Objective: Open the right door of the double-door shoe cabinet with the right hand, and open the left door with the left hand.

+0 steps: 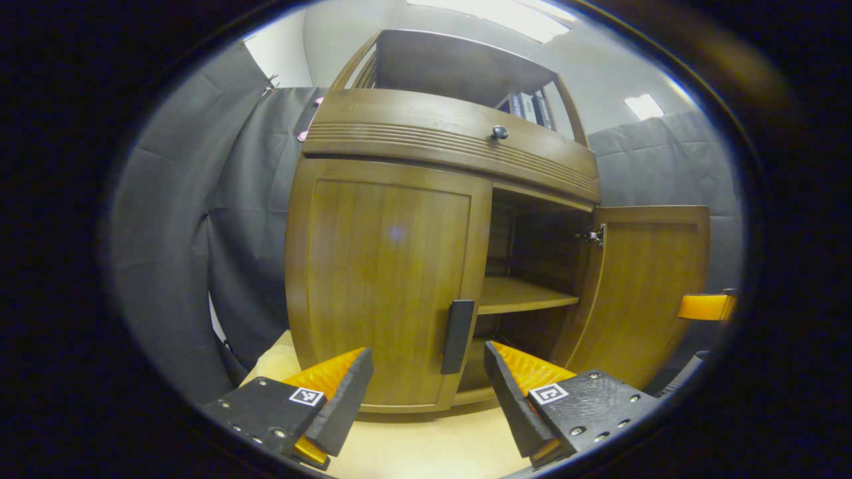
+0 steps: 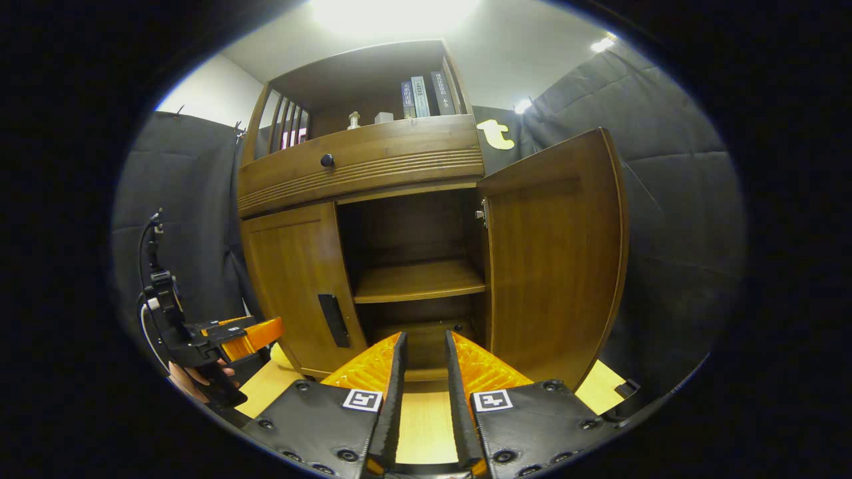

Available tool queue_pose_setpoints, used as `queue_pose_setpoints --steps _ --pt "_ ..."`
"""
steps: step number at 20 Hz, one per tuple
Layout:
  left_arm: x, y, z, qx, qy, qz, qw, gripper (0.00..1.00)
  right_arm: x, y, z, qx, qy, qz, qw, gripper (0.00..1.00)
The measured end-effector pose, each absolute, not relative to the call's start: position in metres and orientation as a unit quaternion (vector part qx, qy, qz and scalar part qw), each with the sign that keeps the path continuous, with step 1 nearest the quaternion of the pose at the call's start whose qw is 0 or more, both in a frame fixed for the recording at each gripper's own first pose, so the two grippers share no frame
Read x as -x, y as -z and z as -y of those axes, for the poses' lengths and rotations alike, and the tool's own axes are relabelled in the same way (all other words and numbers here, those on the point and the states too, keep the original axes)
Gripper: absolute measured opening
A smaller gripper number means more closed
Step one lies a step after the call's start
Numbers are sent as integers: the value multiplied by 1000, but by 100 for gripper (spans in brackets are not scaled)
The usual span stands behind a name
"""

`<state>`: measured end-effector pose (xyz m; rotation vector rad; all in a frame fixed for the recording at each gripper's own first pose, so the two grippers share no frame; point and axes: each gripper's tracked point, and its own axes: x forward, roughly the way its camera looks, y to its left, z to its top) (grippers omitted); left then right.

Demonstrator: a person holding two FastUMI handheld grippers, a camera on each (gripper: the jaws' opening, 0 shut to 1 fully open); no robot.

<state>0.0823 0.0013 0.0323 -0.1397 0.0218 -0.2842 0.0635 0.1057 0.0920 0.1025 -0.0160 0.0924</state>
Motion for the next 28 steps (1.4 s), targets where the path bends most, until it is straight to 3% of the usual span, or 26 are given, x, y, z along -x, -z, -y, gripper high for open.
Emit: queue_pose_setpoints --steps 1,4,7,16,17,18,20,21,23,24,25,27,28 --pt "-83 -32 0 71 141 -10 987 96 -67 -94 -108 -52 -49 12 997 37" --pt "-88 -34 3 68 143 -8 987 96 -84 -93 -115 -46 -58 16 997 100" --pt "-93 -34 1 56 137 -8 989 96 -99 -88 -119 -38 -70 18 997 92" --pt "-112 -29 7 45 121 -24 991 96 -146 -74 -135 -24 -116 1 993 93" --pt "-113 -26 8 43 120 -28 991 96 -147 -71 -137 -20 -121 -4 992 98" --pt "-115 -24 9 40 119 -32 991 96 -149 -67 -137 -17 -126 -8 992 93" --pt "-118 -19 11 35 115 -42 992 96 -155 -65 -139 -17 -136 -10 991 93" --pt "-120 -18 6 30 101 -38 994 96 -158 -66 -140 -18 -139 -9 990 98" --pt "-127 -15 4 25 85 -42 995 69 -166 -67 -138 -20 -142 -7 990 93" --pt "-129 -13 6 29 85 -48 995 62 -171 -68 -137 -21 -143 -5 990 93" --pt "-126 -10 7 34 86 -53 994 62 -175 -69 -135 -23 -142 -5 990 98" --pt "-126 -12 14 49 90 -58 993 43 -183 -68 -131 -27 -142 -6 990 93" --pt "-126 -13 16 53 90 -55 993 42 -186 -68 -130 -27 -141 -7 990 92"
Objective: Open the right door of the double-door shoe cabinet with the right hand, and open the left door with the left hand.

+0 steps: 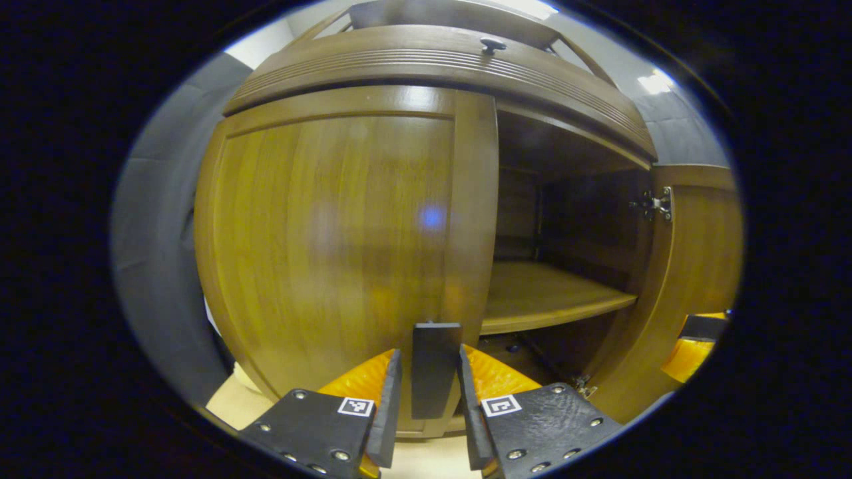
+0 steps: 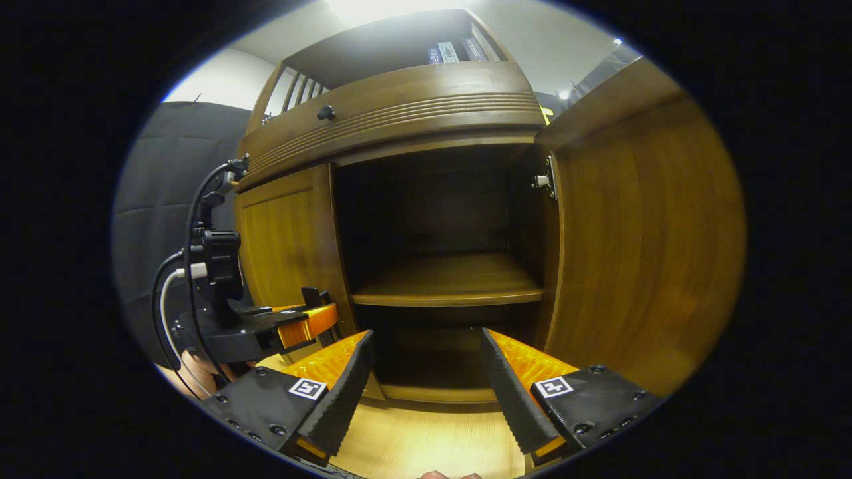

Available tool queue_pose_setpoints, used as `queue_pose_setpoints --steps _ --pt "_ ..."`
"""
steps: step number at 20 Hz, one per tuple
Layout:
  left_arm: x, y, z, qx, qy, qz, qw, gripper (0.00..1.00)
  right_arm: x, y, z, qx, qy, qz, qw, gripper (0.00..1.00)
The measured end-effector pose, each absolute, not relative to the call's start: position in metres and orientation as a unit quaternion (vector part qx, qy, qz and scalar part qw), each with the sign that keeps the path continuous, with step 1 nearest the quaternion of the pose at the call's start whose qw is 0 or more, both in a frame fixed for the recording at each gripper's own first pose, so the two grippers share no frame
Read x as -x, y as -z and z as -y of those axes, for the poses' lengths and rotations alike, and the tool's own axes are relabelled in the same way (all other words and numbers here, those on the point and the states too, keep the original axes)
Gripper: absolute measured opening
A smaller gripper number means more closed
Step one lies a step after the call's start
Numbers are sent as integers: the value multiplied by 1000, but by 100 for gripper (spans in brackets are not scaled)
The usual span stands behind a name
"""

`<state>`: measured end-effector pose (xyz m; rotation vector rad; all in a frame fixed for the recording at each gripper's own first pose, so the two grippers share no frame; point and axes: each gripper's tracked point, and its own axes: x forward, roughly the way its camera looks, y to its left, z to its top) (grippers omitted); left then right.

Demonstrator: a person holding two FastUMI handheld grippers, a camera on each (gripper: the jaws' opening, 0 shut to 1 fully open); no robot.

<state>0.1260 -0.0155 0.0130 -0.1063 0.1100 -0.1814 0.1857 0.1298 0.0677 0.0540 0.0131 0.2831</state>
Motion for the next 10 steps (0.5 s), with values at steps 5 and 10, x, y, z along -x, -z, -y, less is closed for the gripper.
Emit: queue_pose_setpoints --steps 5,10 --pt "-131 -12 7 28 71 -45 996 26 -195 -68 -127 -14 -142 -2 990 93" --pt "-133 -12 10 31 67 -48 996 13 -200 -61 -132 -13 -153 -7 988 93"
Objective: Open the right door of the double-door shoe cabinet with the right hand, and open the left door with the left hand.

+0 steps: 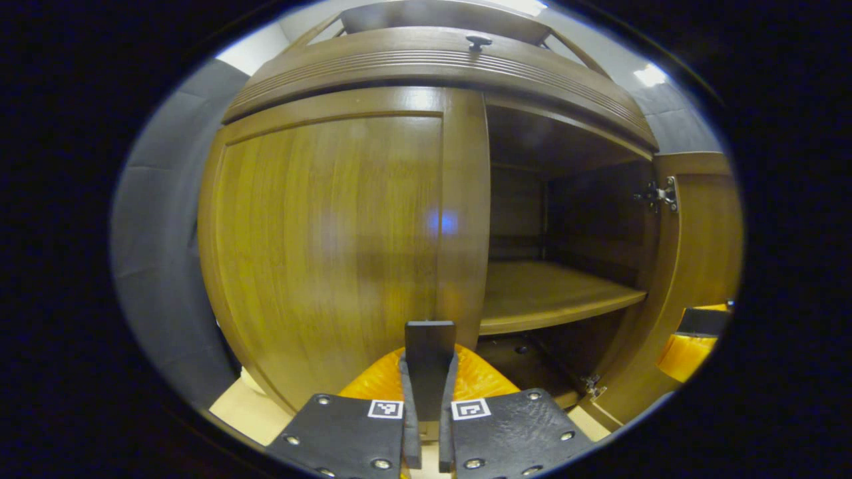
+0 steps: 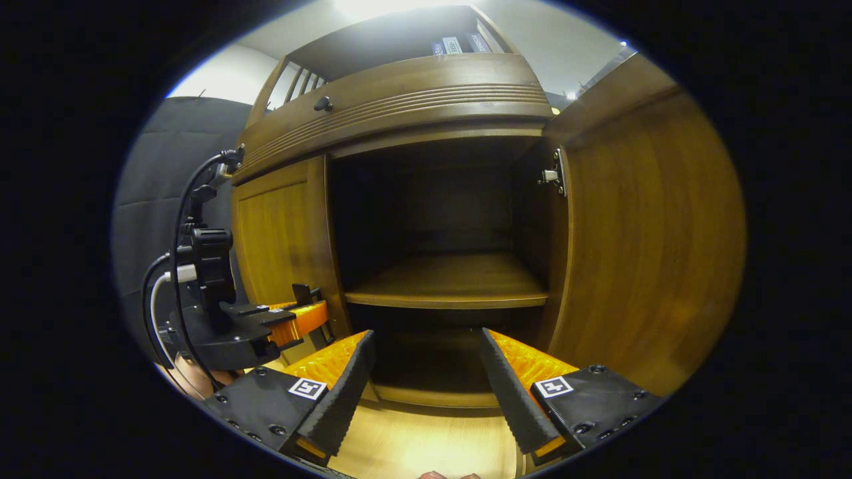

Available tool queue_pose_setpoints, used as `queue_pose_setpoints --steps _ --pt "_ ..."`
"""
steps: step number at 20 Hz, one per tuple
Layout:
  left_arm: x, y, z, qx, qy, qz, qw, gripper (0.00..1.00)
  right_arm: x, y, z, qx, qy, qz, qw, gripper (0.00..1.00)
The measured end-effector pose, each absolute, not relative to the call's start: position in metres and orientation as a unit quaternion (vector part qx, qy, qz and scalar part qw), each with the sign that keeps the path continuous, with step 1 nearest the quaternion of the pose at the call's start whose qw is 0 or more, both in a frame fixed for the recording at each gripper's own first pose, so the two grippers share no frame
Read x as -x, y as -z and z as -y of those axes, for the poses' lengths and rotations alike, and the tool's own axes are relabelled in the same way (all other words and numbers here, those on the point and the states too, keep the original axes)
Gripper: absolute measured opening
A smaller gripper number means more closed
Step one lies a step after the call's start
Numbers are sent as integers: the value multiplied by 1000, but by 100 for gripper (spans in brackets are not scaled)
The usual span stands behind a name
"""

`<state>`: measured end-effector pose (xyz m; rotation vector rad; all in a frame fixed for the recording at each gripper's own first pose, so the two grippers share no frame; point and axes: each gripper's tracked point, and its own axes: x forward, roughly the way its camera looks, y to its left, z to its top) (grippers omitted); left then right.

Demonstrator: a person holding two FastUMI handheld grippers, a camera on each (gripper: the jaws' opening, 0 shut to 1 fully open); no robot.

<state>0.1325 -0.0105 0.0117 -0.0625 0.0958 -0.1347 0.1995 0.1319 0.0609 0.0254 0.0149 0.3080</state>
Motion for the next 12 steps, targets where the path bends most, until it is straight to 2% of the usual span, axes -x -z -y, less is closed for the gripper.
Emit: queue_pose_setpoints --steps 1,12 --pt "-128 -10 10 33 69 -48 996 8 -199 -61 -133 -11 -155 -7 988 93" --pt "-113 -11 10 44 81 -51 994 7 -188 -56 -131 -19 -146 -14 989 92"
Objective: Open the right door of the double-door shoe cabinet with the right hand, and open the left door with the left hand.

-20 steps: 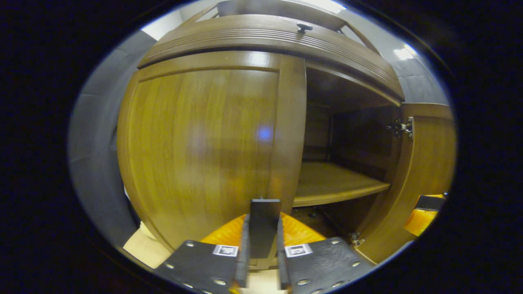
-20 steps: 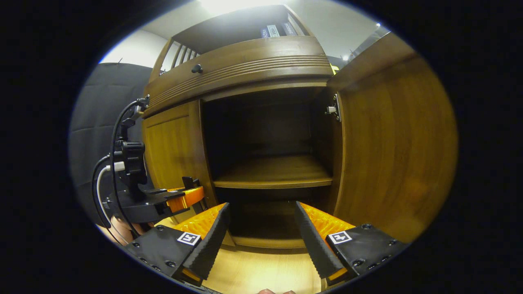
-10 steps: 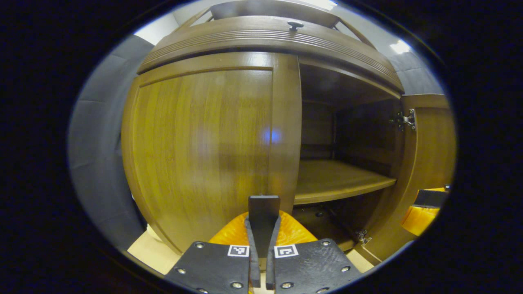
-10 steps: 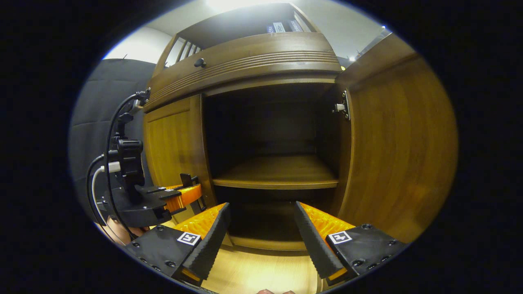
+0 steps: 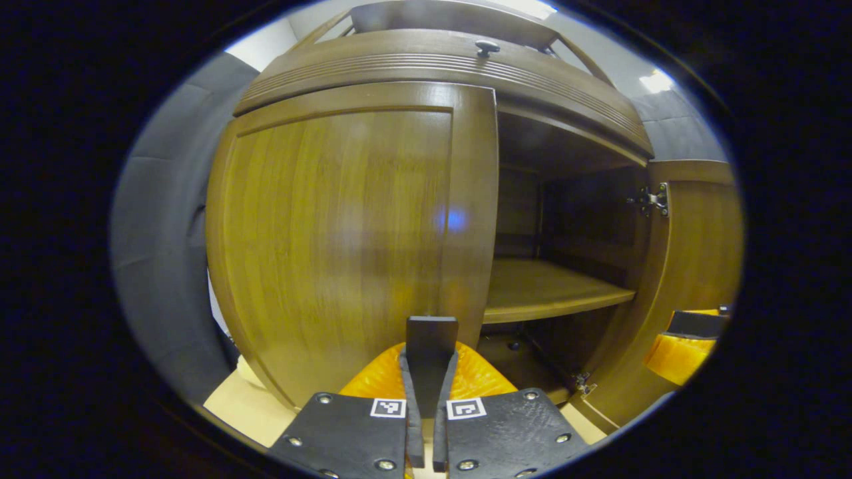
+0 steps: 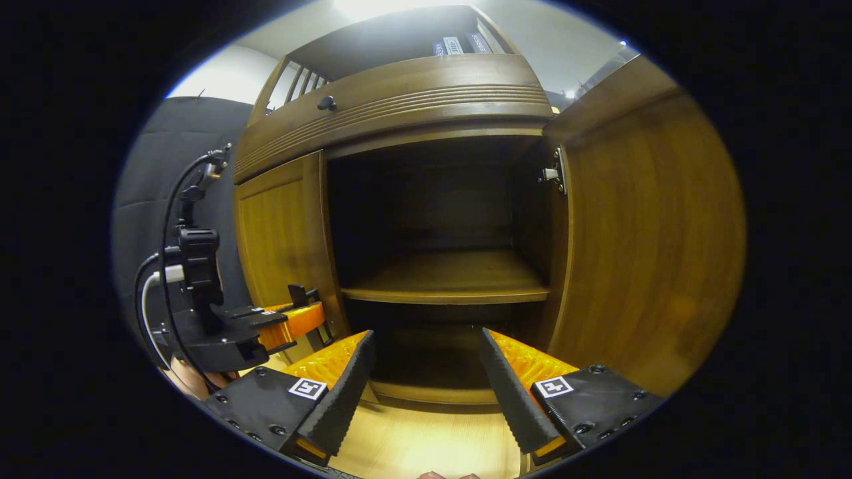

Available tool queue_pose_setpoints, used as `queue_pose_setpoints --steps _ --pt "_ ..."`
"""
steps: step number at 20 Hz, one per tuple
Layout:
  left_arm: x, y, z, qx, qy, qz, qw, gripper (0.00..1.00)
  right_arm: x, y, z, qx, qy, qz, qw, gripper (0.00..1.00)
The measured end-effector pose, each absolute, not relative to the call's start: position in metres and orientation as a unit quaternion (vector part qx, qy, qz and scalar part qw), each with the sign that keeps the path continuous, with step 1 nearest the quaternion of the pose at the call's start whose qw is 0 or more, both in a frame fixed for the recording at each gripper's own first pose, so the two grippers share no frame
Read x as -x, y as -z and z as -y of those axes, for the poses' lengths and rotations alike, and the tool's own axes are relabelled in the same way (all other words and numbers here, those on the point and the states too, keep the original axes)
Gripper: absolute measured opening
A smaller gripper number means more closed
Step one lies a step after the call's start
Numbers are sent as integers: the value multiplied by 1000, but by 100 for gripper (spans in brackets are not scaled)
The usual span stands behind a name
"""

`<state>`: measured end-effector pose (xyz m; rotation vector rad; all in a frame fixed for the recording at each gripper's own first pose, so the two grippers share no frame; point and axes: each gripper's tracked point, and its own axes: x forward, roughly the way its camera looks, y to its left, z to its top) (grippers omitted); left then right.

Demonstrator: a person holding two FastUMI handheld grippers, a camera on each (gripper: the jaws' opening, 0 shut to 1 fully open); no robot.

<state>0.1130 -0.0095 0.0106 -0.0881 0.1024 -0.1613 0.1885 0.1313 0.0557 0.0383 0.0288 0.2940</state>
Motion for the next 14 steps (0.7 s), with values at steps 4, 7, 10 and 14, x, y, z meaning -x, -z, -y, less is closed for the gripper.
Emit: queue_pose_setpoints --steps 4,7,10,14 --pt "-105 -10 9 46 88 -52 994 8 -176 -50 -135 -23 -145 -24 989 93" --pt "-94 -8 5 45 89 -51 994 8 -165 -45 -140 -23 -144 -30 989 92" --pt "-86 -8 2 46 90 -51 994 8 -151 -40 -144 -20 -140 -30 989 93" --pt "-77 -9 -4 44 93 -44 994 8 -137 -35 -140 -17 -122 -22 992 93"
